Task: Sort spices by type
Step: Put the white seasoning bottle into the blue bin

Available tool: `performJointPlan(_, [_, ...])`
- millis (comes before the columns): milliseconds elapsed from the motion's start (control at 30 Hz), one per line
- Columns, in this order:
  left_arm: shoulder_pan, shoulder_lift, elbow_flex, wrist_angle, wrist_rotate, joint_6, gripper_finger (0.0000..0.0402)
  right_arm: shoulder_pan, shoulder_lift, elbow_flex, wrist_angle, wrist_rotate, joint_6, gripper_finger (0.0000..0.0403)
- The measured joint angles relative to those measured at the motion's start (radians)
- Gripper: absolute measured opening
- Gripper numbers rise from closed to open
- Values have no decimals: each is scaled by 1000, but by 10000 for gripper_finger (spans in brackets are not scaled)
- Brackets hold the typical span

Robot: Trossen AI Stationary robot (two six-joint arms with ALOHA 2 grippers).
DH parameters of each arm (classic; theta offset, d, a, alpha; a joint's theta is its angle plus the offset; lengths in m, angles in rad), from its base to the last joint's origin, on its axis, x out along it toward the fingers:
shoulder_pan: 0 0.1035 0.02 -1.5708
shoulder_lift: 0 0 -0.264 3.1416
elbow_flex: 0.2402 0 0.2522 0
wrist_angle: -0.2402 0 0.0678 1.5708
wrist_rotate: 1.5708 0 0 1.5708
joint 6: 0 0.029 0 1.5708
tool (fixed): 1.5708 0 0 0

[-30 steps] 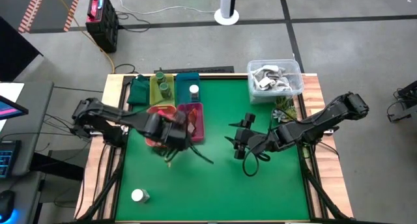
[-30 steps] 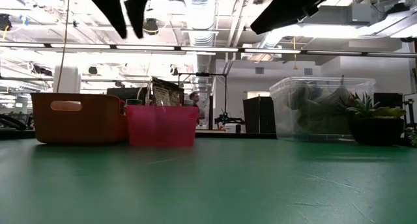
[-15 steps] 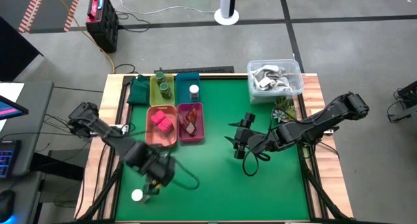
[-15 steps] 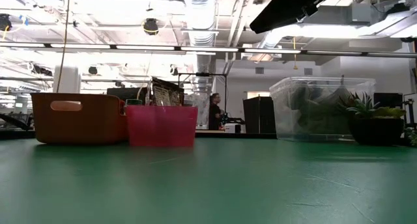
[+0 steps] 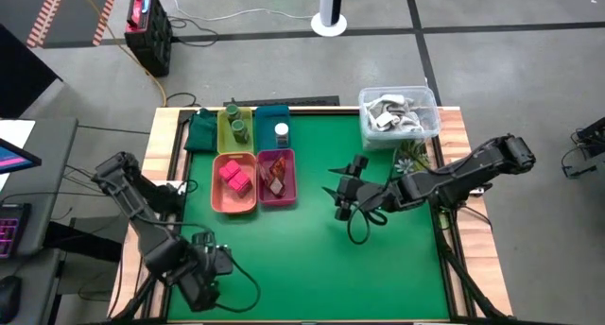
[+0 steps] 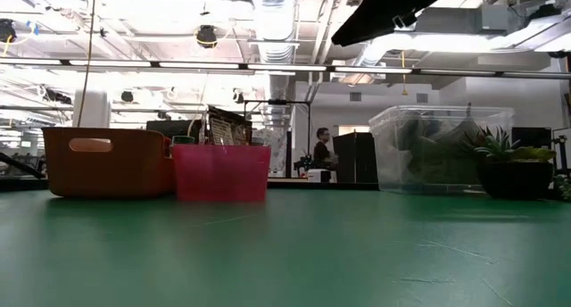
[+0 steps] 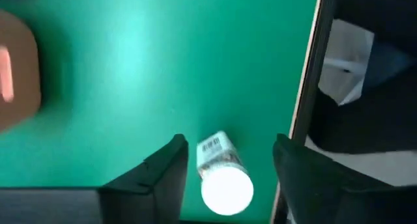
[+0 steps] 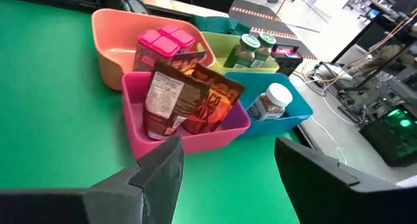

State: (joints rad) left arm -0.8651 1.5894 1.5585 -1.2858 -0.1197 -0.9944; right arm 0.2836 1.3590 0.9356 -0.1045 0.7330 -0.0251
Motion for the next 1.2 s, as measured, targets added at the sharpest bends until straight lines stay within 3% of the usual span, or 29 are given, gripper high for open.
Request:
performJointPlan(267, [-107,1,-88,-5,10,-175,261,-19,0,0,106,-4,-69,269])
performJointPlan(667, [-179,1,-210,167,3,-166,263,-19,0,0,117,-10,-89,269])
performJointPlan(1200, [-191,29,-223,138,11,-135,263,-20,0,0,127,-10,-90,269])
